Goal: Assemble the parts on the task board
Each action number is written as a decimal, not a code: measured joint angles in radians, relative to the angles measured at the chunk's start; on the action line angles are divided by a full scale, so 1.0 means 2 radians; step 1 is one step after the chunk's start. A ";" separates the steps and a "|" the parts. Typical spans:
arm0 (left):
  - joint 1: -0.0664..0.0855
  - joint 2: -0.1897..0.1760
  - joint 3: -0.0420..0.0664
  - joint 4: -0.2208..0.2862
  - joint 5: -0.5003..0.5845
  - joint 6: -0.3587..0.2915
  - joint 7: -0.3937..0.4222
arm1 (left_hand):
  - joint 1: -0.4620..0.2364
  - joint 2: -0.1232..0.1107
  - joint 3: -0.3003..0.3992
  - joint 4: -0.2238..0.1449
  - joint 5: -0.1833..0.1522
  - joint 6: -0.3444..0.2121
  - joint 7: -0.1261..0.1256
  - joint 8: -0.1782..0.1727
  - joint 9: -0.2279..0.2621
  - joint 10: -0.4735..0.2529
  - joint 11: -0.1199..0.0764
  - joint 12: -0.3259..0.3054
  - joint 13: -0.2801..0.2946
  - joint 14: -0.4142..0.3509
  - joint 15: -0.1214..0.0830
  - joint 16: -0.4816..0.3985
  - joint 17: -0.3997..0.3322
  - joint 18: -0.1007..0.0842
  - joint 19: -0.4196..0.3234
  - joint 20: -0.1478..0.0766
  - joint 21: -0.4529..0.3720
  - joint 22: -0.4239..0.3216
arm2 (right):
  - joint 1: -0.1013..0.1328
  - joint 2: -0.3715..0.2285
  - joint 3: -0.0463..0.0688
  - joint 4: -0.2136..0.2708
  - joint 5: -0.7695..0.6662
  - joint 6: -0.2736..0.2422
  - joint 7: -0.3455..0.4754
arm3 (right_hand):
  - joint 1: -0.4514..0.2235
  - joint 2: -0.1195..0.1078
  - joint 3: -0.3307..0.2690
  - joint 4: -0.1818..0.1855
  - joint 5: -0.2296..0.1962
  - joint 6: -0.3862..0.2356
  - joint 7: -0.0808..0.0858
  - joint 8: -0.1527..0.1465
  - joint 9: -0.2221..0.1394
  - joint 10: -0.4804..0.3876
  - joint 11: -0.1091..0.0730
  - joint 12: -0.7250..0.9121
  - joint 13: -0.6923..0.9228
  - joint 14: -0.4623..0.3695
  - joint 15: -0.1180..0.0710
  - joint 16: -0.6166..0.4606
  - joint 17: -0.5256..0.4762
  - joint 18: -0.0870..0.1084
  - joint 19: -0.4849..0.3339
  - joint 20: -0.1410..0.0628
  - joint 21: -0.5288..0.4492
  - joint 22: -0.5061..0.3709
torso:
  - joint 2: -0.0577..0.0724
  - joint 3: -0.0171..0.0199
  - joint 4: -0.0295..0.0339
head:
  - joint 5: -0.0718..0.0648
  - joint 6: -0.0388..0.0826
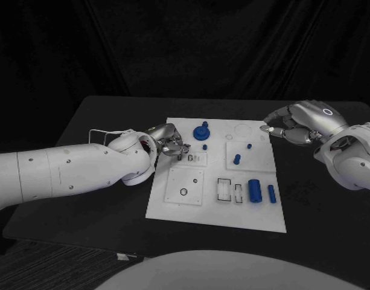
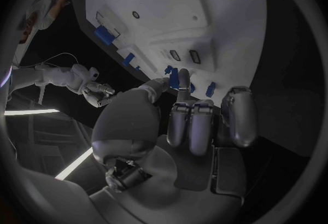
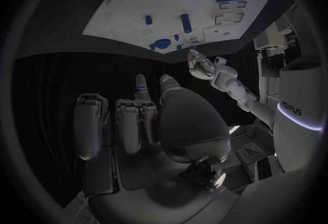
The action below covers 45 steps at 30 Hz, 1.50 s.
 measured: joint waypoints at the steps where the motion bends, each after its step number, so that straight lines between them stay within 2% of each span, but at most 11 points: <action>1: 0.000 -0.001 0.000 0.001 -0.005 -0.001 0.000 | -0.002 -0.002 0.000 0.000 0.000 0.000 0.000 0.000 0.000 0.000 0.000 0.000 0.000 0.000 0.000 0.000 0.000 0.000 0.000 0.000 0.000 0.000 | 0.000 0.000 0.000 0.000 0.000 0.000 0.000 | 0.000 0.000 0.000 0.000 0.000 0.000 0.000 0.000 0.000 0.000 0.000 0.000 0.000 0.000 0.000 0.000 0.000 0.000 0.000 0.000 0.000 0.000 | 0.000 0.0000 0.0000 | 0.000 0.000; 8: -0.003 -0.001 0.000 0.011 -0.057 -0.008 -0.003 | -0.002 -0.002 -0.001 0.002 0.000 0.001 0.000 0.000 0.002 0.000 0.000 0.000 0.000 0.000 0.000 0.000 0.000 0.000 0.003 -0.001 0.003 0.000 | 0.000 0.000 0.000 -0.001 0.000 0.000 0.000 | 0.002 -0.002 0.000 0.000 0.000 0.000 0.000 0.000 0.000 0.000 0.000 0.000 0.000 0.000 0.000 0.000 0.000 0.000 0.000 0.000 0.000 0.000 | 0.000 0.0001 0.0001 | 0.001 0.000; 18: -0.013 0.002 0.000 0.011 -0.123 -0.009 -0.014 | -0.005 -0.005 0.000 0.010 -0.007 0.003 -0.003 0.000 0.002 0.000 0.000 0.000 0.000 0.002 -0.002 0.000 0.000 0.000 0.006 -0.002 0.003 0.000 | -0.001 -0.001 0.000 -0.001 0.000 0.000 0.000 | 0.002 -0.002 0.000 0.000 0.000 0.000 0.000 0.000 0.000 0.000 0.000 0.000 0.000 0.000 0.000 0.000 0.000 0.000 0.000 0.000 0.002 0.000 | 0.000 0.0001 0.0001 | -0.003 0.000; 26: -0.016 0.005 0.000 0.009 -0.141 -0.001 -0.022 | -0.005 -0.005 0.000 0.012 -0.014 0.005 -0.004 0.000 0.002 0.000 0.000 0.000 0.000 0.000 -0.004 0.000 0.000 0.000 0.006 -0.002 0.003 0.000 | -0.001 0.000 0.000 -0.001 0.000 0.000 0.000 | 0.006 -0.003 0.002 -0.002 0.007 0.000 0.000 0.000 0.000 0.000 0.000 0.000 0.000 0.000 0.000 0.000 0.000 0.000 0.000 0.000 0.002 0.000 | 0.000 0.0001 0.0000 | -0.002 0.000; 35: -0.019 0.009 0.000 0.005 -0.149 0.008 -0.025 | -0.007 -0.003 0.000 0.015 -0.019 0.005 -0.004 0.000 0.002 0.000 0.000 0.000 0.000 0.000 -0.004 0.000 0.000 0.000 0.006 -0.002 0.003 0.000 | -0.001 -0.002 0.000 -0.001 0.000 0.000 -0.001 | 0.006 -0.002 0.002 -0.002 0.008 0.000 0.000 0.000 -0.001 0.000 0.000 0.000 0.000 0.000 0.000 0.000 0.000 0.000 0.000 0.000 0.002 0.000 | 0.000 0.0001 -0.0001 | -0.003 0.000; 45: -0.021 0.016 0.000 0.002 -0.152 0.014 -0.025 | -0.009 -0.005 0.000 0.018 -0.019 0.005 -0.004 0.000 0.001 0.000 0.000 0.000 0.000 0.000 -0.004 0.000 0.000 0.000 0.006 -0.002 0.003 0.000 | -0.001 -0.001 0.000 -0.001 0.000 0.000 -0.001 | 0.008 -0.004 0.002 -0.002 0.010 0.001 -0.001 0.000 -0.001 0.000 0.000 0.000 0.000 0.000 0.000 0.000 0.000 0.000 0.000 0.000 0.002 0.000 | 0.000 0.0001 -0.0001 | -0.003 0.000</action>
